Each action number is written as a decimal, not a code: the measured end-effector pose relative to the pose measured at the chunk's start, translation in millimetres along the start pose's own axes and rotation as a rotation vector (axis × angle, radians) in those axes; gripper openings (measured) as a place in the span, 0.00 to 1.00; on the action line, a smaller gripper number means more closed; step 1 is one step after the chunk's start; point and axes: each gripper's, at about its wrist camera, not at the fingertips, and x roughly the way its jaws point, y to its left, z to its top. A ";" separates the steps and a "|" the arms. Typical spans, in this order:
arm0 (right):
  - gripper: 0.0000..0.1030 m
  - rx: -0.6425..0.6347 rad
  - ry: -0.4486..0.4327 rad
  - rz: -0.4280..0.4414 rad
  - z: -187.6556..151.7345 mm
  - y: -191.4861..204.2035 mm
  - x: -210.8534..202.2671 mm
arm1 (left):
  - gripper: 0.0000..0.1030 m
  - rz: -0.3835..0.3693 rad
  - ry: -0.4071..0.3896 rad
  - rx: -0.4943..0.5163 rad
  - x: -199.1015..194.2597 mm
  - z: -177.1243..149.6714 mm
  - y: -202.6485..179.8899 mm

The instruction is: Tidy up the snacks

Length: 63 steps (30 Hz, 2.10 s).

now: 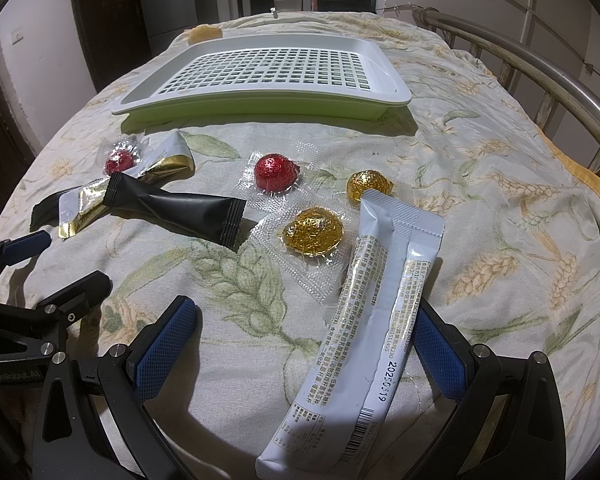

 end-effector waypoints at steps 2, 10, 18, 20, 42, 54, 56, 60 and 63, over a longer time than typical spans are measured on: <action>1.00 0.000 0.000 0.001 0.1 -0.2 0.1 | 1.00 -0.003 -0.001 0.000 1.5 1.7 -1.5; 1.00 0.063 -0.058 0.127 -5.4 -13.5 -11.3 | 1.00 -0.091 -0.026 0.027 -11.9 -2.8 -3.6; 1.00 0.025 -0.185 0.166 -1.5 -24.0 -53.5 | 1.00 -0.105 -0.104 0.048 -36.6 0.6 -10.2; 1.00 0.003 -0.196 0.171 -1.1 -25.4 -59.9 | 1.00 -0.113 -0.118 0.047 -42.1 1.6 -9.8; 1.00 -0.045 -0.231 0.177 -13.4 -25.0 -77.3 | 1.00 -0.148 -0.188 0.116 -61.0 -3.8 -28.0; 1.00 -0.050 -0.199 0.127 -11.9 -18.2 -75.7 | 1.00 -0.141 -0.189 0.118 -62.9 -4.8 -28.1; 1.00 -0.049 -0.200 0.127 -11.7 -17.9 -75.6 | 1.00 -0.142 -0.188 0.118 -62.9 -4.8 -28.3; 1.00 -0.044 -0.200 0.131 -11.3 -19.6 -74.7 | 1.00 -0.140 -0.190 0.119 -63.1 -4.8 -27.3; 1.00 -0.042 -0.199 0.131 -11.4 -21.2 -74.2 | 1.00 -0.141 -0.191 0.118 -63.2 -5.1 -26.5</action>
